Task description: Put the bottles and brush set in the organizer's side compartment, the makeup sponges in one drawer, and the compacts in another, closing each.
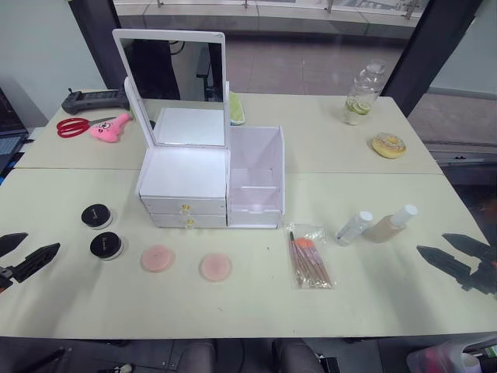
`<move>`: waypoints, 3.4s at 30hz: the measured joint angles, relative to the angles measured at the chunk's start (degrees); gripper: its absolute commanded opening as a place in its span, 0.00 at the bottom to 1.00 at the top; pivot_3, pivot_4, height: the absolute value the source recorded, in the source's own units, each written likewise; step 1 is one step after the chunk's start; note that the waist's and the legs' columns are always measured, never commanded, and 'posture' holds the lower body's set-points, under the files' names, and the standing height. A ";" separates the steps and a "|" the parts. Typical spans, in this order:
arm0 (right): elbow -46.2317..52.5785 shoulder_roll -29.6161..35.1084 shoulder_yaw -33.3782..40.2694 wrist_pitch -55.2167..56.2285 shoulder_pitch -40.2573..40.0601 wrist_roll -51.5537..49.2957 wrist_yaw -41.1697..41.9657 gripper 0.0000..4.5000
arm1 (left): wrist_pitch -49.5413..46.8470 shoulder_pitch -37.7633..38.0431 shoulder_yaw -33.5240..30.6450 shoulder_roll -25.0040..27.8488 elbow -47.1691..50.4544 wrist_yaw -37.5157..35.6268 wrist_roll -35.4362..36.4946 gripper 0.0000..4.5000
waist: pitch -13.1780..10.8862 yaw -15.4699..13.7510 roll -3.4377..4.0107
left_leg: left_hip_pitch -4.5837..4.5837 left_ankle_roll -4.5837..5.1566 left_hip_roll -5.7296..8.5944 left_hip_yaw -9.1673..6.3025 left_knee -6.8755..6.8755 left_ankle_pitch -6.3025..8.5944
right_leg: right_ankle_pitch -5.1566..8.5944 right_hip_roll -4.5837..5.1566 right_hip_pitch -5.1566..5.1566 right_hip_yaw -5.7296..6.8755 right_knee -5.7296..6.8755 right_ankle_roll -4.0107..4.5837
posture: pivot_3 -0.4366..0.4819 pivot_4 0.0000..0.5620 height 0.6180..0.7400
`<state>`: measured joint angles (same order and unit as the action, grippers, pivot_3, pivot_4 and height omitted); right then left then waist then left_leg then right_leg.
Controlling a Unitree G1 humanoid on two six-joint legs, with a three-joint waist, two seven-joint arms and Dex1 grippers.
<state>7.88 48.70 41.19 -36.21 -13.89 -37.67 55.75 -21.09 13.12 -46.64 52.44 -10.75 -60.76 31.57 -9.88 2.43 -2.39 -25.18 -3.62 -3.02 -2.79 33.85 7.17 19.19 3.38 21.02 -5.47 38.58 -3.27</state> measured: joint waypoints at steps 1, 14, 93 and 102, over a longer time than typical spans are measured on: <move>0.00 0.00 0.00 0.00 0.00 0.00 0.00 1.00 | 0.00 0.00 0.00 0.00 0.00 0.00 0.00 0.99 | 0.00 -0.01 0.00 | 0.00 0.00 0.00 0.00 0.00 0.00 | 0.00 0.00 0.00 0.00 0.00 0.00 | 0.48 0.27 1.00; 2.77 -2.71 -1.45 0.30 -0.23 0.49 -4.83 1.00 | -0.51 -3.62 6.11 -1.02 2.75 -0.44 0.09 0.99 | 0.01 -0.12 0.01 | 0.00 0.00 0.01 -0.01 0.02 0.00 | -0.01 0.00 -0.04 0.00 0.01 -0.01 | 0.48 0.27 1.00; 17.85 -7.57 -19.71 -23.31 50.31 -17.49 -37.28 0.22 | -26.75 -17.74 20.29 5.66 44.06 8.01 32.83 1.00 | -0.29 0.01 0.71 | -0.11 0.09 0.08 -0.11 0.07 -0.03 | 0.02 -0.07 0.14 -0.07 0.29 -0.05 | 0.48 0.27 1.00; 14.09 -12.78 -29.32 -34.22 62.67 -30.41 -41.57 0.22 | -26.69 -17.41 21.59 5.31 43.46 7.78 31.38 1.00 | -0.33 0.02 0.67 | -0.13 0.09 0.05 -0.13 0.05 -0.04 | 0.02 -0.09 0.19 -0.05 0.31 -0.04 | 0.48 0.27 1.00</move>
<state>21.97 35.92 11.86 -70.43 48.78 -68.08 14.18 -47.77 -4.29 -25.06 57.76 32.71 -52.98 62.95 -10.21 2.45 -1.72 -25.31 -3.52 -2.97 -2.91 33.91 7.14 19.21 3.29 21.21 -5.52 38.89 -3.32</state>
